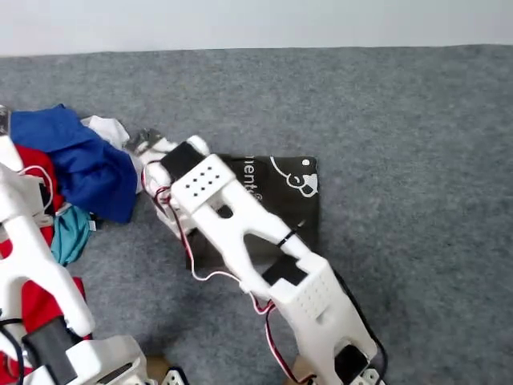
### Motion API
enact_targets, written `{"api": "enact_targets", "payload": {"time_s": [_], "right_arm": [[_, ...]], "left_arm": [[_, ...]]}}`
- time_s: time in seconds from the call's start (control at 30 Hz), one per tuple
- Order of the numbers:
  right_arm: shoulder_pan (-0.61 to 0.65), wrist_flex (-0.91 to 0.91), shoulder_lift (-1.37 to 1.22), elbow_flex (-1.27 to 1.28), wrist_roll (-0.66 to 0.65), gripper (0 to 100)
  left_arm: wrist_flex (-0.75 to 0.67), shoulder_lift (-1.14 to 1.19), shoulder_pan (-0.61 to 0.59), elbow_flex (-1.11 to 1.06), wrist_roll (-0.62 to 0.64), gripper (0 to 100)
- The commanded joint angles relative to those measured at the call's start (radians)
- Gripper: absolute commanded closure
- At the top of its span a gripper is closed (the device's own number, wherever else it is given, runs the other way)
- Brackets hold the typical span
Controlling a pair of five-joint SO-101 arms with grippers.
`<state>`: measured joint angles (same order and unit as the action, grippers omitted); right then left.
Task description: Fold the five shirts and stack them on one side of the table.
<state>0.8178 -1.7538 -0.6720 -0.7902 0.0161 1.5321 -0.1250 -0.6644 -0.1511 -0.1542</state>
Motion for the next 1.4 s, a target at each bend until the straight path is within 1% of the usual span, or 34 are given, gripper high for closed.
{"api": "enact_targets", "payload": {"time_s": [0.0, 0.1, 0.27, 0.4, 0.47, 0.57, 0.73, 0.8, 0.93, 1.1, 1.2, 1.37], "right_arm": [[-0.074, -0.035, 0.131, -0.083, 0.089, 92.8], [-0.165, -0.035, 0.186, -0.078, 0.196, 92.7], [-0.36, -0.033, 0.209, -0.075, 0.293, 92.6], [-0.47, -0.039, 0.193, 0.008, 0.434, 92.6], [-0.51, -0.039, 0.202, 0.071, 0.476, 92.3], [-0.53, -0.039, 0.24, 0.157, 0.48, 91.4], [-0.532, -0.038, 0.384, 0.33, 0.482, 80.1], [-0.535, -0.035, 0.43, 0.39, 0.483, 78.3], [-0.562, -0.007, 0.427, 0.488, 0.485, 78.0], [-0.622, 0.101, 0.357, 0.569, 0.48, 77.9], [-0.619, 0.142, 0.311, 0.571, 0.48, 77.9], [-0.559, 0.174, 0.242, 0.571, 0.482, 77.9]], "left_arm": [[0.048, -0.051, -0.003, 0.01, 0.011, 95], [0.081, -0.051, -0.005, 0.01, 0.009, 95], [0.147, -0.051, -0.009, 0.01, 0.009, 95], [0.203, -0.051, -0.009, 0.01, 0.009, 95], [0.219, -0.052, -0.011, 0.013, 0.009, 95], [0.221, -0.052, -0.011, 0.015, 0.011, 95], [0.221, -0.052, -0.011, 0.016, 0.011, 95], [0.221, -0.052, -0.011, 0.012, 0.011, 95], [0.221, -0.051, -0.011, 0.012, 0.011, 95], [0.221, -0.051, -0.011, 0.012, 0.006, 95], [0.221, -0.048, -0.011, 0.012, 0.006, 95], [0.221, -0.049, -0.011, 0.012, 0.006, 95]]}}
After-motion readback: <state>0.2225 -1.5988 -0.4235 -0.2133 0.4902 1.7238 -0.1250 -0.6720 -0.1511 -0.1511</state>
